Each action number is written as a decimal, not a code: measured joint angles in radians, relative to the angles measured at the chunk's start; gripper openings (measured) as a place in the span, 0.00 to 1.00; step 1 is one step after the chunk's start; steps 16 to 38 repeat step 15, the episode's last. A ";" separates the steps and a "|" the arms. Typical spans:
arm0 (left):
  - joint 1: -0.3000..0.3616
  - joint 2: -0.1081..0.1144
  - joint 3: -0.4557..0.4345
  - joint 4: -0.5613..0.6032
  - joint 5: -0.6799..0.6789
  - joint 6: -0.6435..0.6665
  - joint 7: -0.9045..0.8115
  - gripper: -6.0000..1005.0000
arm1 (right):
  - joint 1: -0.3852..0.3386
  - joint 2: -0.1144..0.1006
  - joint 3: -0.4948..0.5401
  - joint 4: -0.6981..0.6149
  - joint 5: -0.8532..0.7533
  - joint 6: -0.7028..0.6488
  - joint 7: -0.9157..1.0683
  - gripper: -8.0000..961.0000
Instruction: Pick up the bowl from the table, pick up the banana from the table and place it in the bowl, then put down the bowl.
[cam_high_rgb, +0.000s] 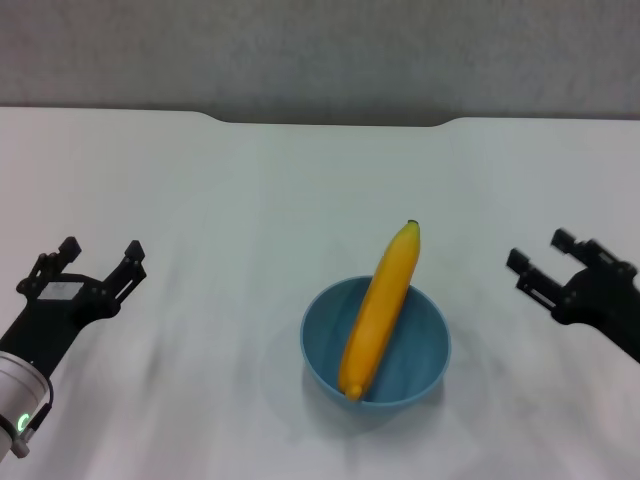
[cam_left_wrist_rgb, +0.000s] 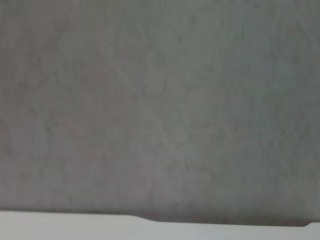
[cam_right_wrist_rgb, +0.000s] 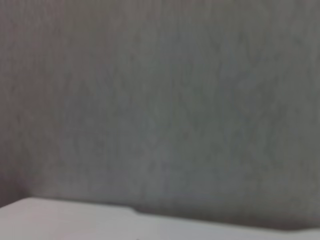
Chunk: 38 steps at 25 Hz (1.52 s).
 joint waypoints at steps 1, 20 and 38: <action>-0.020 0.000 0.000 0.035 0.001 -0.016 -0.026 0.88 | 0.007 0.000 -0.001 -0.027 0.029 0.027 -0.037 0.78; -0.117 0.000 0.002 0.197 0.002 -0.020 -0.080 0.88 | 0.039 0.004 -0.004 -0.102 0.127 0.047 -0.091 0.78; -0.117 0.000 0.002 0.197 0.002 -0.020 -0.080 0.88 | 0.039 0.004 -0.004 -0.102 0.127 0.047 -0.091 0.78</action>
